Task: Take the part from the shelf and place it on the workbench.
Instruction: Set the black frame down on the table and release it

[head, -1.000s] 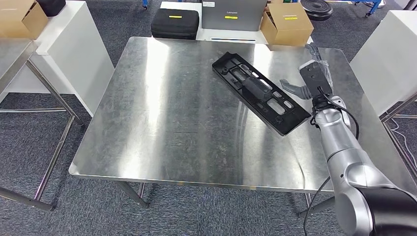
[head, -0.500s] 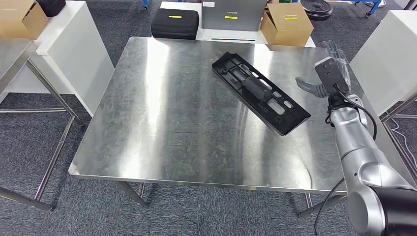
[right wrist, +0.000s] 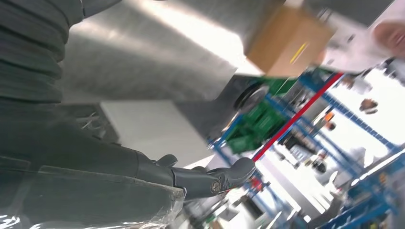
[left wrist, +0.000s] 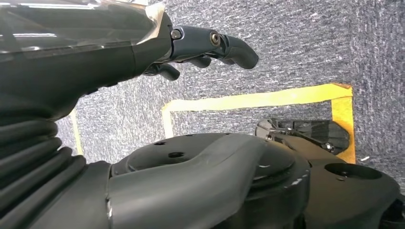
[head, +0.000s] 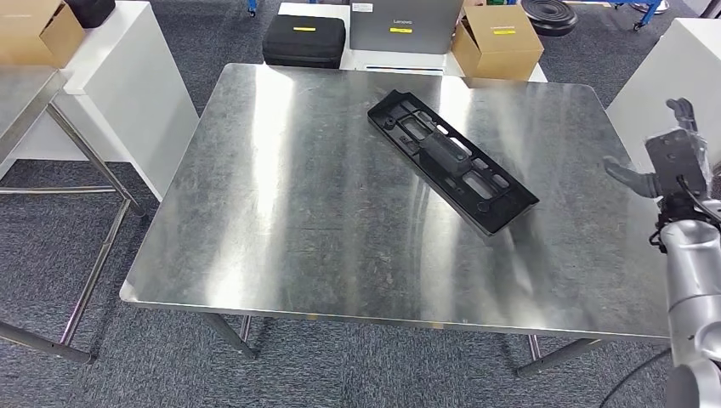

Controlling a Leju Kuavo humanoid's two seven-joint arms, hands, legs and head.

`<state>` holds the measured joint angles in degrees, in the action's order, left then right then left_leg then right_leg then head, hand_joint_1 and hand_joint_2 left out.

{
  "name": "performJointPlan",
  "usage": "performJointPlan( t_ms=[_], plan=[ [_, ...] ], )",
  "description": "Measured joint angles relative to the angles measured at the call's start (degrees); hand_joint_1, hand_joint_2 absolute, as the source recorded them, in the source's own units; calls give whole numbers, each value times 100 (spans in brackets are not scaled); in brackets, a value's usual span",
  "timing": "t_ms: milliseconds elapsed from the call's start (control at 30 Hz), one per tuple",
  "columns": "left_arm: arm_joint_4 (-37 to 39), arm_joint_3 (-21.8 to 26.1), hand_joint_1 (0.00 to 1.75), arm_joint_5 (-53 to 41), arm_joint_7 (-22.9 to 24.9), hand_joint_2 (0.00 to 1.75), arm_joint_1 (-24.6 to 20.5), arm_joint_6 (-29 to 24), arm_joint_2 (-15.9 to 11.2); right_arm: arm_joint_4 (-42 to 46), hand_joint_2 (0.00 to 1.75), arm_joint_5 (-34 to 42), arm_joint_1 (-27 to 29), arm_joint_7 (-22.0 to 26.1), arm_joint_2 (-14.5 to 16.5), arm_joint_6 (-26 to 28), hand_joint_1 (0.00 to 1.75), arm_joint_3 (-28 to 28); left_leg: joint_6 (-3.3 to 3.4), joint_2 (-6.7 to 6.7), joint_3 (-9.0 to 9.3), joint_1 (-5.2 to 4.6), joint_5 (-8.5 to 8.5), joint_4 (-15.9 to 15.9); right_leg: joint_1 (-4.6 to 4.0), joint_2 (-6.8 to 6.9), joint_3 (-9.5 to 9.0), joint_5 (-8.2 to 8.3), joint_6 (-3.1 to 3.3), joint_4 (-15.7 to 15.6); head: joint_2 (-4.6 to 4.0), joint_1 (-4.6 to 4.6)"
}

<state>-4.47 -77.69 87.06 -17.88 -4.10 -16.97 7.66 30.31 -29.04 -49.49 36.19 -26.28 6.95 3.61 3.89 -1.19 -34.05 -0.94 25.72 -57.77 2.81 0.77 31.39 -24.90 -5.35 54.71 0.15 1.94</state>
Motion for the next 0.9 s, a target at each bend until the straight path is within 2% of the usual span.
performJointPlan(
  t_ms=[200,367,600,733,833,900],
  plan=[
    [1,-50,0,-3,13,175,-17,120,-25,688,175,233,834,-126,-549,-177,0,484,1,-13,0,-1,2,0,0,14,0,-5,-6,-2,0,1],
    [-1,-113,0,-6,-40,175,-21,182,-33,1545,175,572,1865,-446,-1051,-438,0,1046,1,-41,-5,-1,4,1,1,38,-12,-14,-17,-3,0,0],
    [-1,-200,0,-45,-51,175,-57,322,-43,2630,175,917,3186,-815,-1501,-683,0,1945,7,-45,8,-5,19,1,3,46,22,-33,-33,-10,0,0],
    [-1,-277,0,-54,-74,175,-60,444,-45,3583,175,1090,4366,-1130,-1680,-1320,0,3031,17,-92,5,-5,25,2,5,92,-20,-52,-41,-9,0,0],
    [-1,-315,0,-58,-85,175,-60,548,-46,4387,175,849,5021,-1279,-1541,-2190,0,4095,14,-90,10,-6,30,1,6,88,-35,-52,-40,-8,0,2],
    [-6,-344,0,-67,-93,175,-61,608,-39,4921,175,682,5267,-1357,-1365,-2783,0,4822,10,-86,14,-7,35,2,7,85,-25,-60,-33,-8,0,2]
  ],
)
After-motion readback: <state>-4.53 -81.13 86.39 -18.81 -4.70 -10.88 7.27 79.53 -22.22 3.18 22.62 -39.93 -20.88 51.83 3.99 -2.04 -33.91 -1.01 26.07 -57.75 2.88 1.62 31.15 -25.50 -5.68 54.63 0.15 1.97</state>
